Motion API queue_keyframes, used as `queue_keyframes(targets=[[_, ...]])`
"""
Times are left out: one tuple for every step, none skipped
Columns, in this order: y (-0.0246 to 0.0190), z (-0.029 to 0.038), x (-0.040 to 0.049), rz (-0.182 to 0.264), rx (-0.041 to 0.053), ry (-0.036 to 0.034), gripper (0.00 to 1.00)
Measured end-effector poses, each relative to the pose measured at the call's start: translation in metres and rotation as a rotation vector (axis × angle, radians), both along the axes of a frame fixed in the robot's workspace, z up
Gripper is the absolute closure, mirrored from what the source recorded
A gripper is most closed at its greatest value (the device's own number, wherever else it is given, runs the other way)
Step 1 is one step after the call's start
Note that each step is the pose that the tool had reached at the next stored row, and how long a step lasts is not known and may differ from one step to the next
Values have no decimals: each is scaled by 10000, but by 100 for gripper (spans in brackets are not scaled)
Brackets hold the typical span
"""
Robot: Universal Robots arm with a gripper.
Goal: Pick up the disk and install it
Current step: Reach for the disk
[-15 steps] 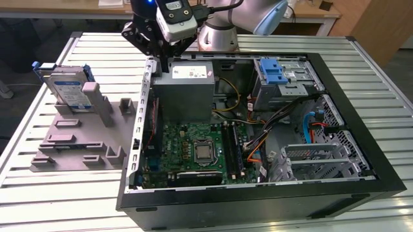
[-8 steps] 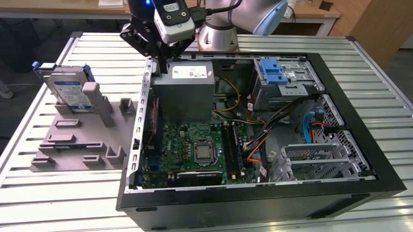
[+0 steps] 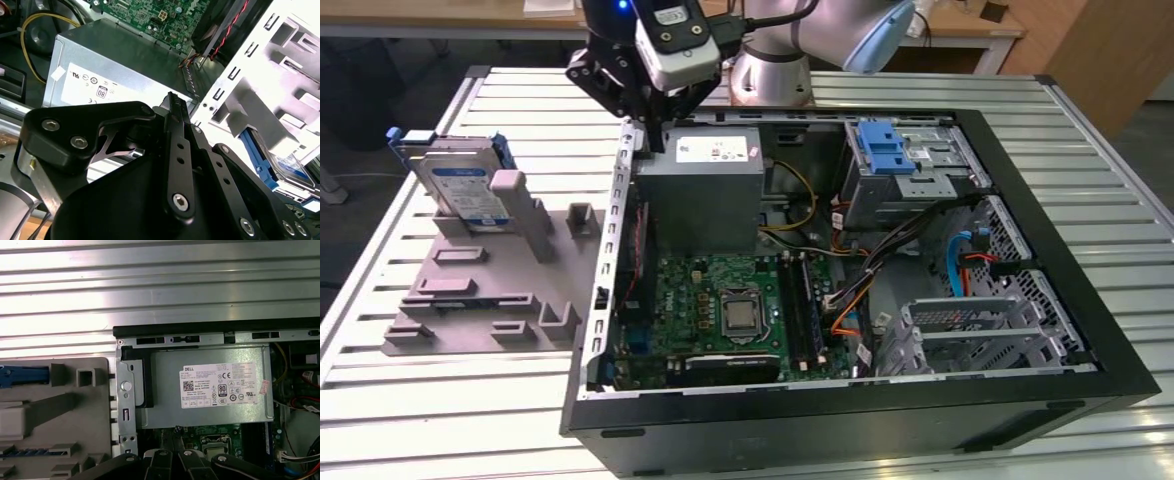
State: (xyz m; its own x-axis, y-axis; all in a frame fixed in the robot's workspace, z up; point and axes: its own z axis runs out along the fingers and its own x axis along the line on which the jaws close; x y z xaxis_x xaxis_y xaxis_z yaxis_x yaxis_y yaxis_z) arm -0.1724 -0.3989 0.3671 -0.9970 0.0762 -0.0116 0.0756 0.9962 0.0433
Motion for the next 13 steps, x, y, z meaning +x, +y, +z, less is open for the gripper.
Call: queue_keyframes(targets=[[0, -1, -2, -1, 1, 0, 89], [0, -1, -3, 0, 1, 0, 89], [0, -6, -16, 0, 1, 0, 89], [0, -12, -40, 0, 1, 0, 89], [0, -12, -41, 0, 1, 0, 89], [0, -13, -43, 0, 1, 0, 89], [0, -13, -45, -1, 1, 0, 89], [0, -14, -47, -1, 1, 0, 89], [0, -16, -55, 0, 0, 0, 89], [0, -17, -67, 0, 1, 0, 89], [0, -17, -68, 0, 1, 0, 89], [0, -17, -70, 0, 0, 0, 89], [0, -18, -72, -1, 1, 0, 89]])
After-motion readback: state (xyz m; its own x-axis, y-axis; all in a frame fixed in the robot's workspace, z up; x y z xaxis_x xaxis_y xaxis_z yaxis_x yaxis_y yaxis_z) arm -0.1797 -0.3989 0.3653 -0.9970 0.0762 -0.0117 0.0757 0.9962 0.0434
